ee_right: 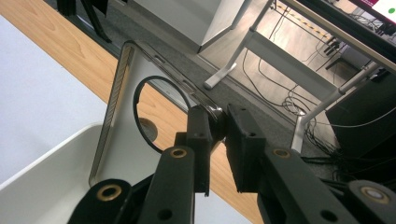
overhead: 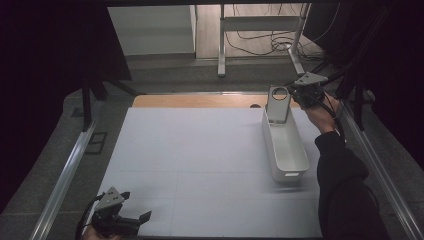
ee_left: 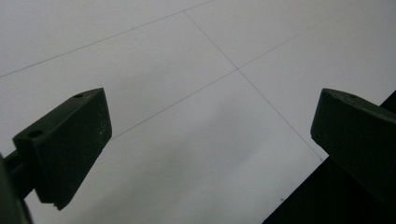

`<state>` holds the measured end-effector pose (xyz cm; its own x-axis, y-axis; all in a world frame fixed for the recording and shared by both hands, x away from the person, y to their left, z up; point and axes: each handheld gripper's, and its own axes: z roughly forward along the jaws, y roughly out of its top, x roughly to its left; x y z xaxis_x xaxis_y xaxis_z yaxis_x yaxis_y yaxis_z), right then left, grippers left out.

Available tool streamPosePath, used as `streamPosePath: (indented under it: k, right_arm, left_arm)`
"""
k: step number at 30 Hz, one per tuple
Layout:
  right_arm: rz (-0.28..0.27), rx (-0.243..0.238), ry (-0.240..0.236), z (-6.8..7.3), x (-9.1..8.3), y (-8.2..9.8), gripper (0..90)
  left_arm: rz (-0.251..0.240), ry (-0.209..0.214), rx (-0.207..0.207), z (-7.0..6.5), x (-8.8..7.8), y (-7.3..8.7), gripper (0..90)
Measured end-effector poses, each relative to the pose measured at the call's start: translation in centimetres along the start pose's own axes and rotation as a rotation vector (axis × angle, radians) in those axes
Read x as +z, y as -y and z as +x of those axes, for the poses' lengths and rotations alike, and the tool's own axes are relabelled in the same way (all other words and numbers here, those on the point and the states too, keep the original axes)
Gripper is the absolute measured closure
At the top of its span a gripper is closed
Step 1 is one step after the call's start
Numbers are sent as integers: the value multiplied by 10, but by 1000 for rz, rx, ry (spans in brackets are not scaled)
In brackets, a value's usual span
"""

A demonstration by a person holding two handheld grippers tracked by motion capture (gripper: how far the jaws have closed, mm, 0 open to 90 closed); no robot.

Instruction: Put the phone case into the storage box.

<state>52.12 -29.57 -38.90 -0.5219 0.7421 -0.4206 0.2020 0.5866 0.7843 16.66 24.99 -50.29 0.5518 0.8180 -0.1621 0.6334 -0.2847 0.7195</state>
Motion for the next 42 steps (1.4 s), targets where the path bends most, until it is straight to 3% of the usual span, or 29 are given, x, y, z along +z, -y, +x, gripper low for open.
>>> streamPosePath:
  k: [30, 42]
  right_arm:
    - [-28, -4, 8, 7, 5, 15, 788]
    - [-10, 6, 27, 6, 7, 16, 751]
  left_arm:
    - [3, 2, -1, 0, 0, 0, 0]
    - [4, 0, 1, 0, 0, 0, 0]
